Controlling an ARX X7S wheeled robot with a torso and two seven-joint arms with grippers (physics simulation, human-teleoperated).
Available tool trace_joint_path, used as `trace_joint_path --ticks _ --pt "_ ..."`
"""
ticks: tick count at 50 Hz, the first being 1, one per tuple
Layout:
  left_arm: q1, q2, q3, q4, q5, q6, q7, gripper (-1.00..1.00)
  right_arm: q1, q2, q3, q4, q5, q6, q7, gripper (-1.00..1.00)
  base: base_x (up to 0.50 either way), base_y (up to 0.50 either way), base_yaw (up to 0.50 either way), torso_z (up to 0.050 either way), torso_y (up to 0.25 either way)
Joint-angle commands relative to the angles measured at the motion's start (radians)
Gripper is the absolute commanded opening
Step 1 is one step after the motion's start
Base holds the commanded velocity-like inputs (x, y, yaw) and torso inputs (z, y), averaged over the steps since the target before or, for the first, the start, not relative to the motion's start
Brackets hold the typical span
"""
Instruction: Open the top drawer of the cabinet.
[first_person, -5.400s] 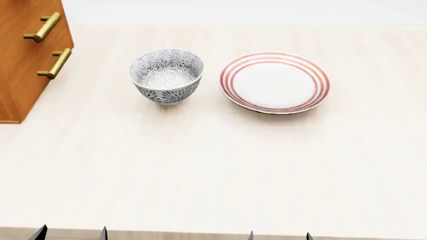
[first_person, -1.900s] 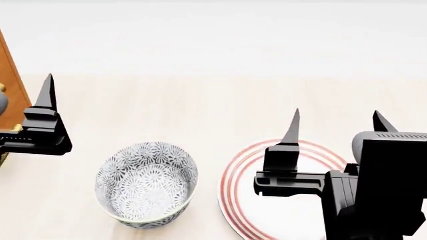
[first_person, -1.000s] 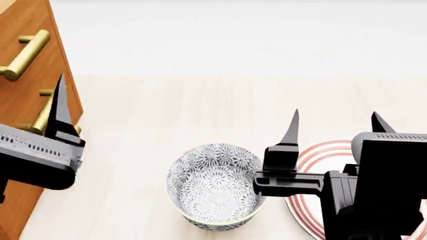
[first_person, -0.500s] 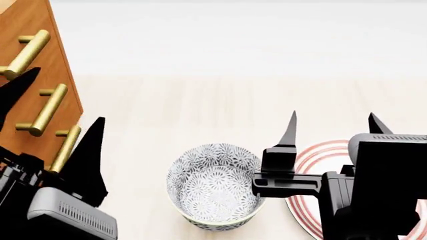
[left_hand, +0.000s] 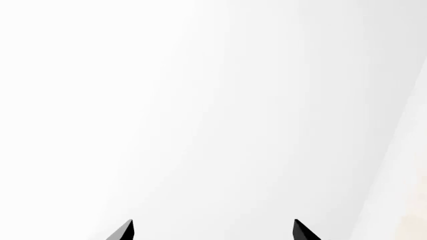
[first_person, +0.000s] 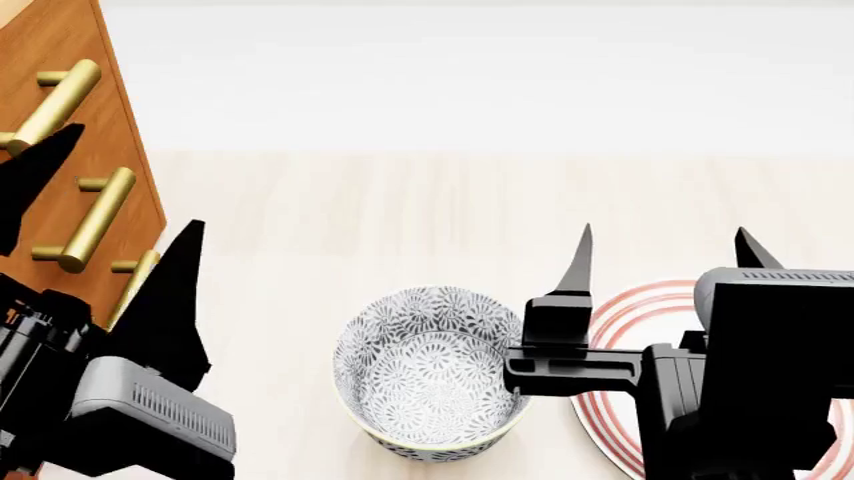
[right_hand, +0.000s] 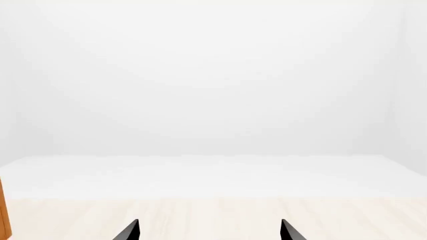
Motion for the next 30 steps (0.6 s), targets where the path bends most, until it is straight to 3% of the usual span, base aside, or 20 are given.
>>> trace_joint_path --ticks 1,8,20,30 --pt "-0.090 0.050 -0.041 -0.124 -0.006 0.046 0.025 1.00 -0.006 -0.010 0.011 0.008 -0.017 -0.019 -0.015 1.00 0.00 0.00 0.00 0.000 0.000" --pt "-0.192 0.101 0.015 -0.368 0.013 0.156 0.029 1.00 -0.009 -0.006 0.005 0.011 -0.018 -0.026 -0.013 1.00 0.00 0.00 0.00 0.000 0.000" --pt "-0.239 0.146 0.056 -0.671 -0.004 0.293 -0.011 1.00 -0.011 -0.002 -0.008 0.028 -0.020 -0.041 -0.011 1.00 0.00 0.00 0.00 0.000 0.000" --pt "-0.281 0.160 0.060 -0.796 -0.003 0.317 -0.015 1.00 -0.010 0.001 -0.014 0.037 -0.019 -0.048 -0.008 1.00 0.00 0.00 0.00 0.000 0.000"
